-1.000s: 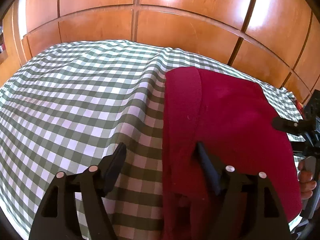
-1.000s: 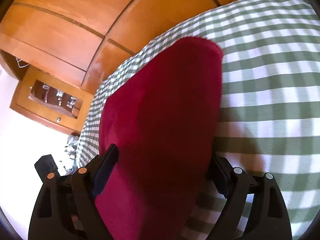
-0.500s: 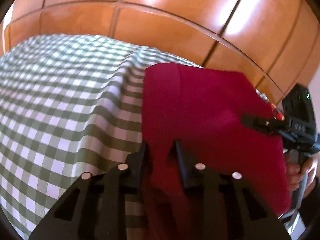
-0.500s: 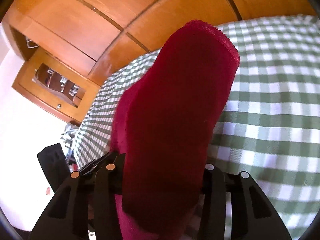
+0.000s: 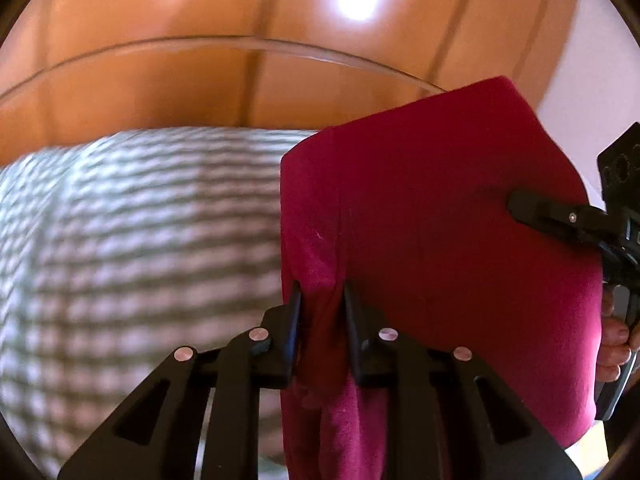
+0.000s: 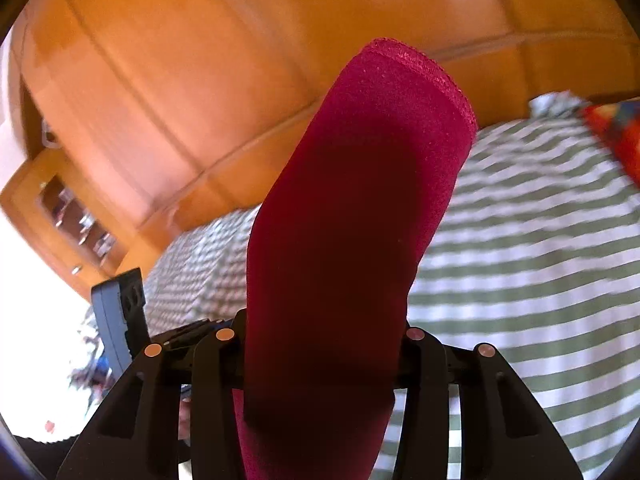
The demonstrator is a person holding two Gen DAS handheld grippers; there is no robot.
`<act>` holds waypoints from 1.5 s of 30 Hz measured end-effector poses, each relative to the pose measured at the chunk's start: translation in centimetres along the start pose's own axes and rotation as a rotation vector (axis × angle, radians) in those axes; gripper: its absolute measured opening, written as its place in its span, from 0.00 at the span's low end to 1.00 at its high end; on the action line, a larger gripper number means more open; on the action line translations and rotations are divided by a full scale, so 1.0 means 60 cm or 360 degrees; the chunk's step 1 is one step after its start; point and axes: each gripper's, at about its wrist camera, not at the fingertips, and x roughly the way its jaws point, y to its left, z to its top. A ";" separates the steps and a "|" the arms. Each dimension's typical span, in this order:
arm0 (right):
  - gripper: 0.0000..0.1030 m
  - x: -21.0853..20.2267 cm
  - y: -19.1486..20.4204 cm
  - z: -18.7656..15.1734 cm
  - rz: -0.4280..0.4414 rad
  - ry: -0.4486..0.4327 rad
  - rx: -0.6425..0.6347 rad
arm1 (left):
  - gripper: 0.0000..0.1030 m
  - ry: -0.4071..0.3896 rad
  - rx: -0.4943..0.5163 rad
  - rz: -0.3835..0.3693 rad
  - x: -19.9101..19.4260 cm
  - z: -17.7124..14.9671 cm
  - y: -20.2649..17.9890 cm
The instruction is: Fold small clothes
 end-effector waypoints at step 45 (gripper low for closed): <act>0.18 -0.086 -0.147 -0.219 -0.0758 0.0102 -0.0080 | 0.41 0.0239 0.0439 0.0176 0.174 0.020 -0.241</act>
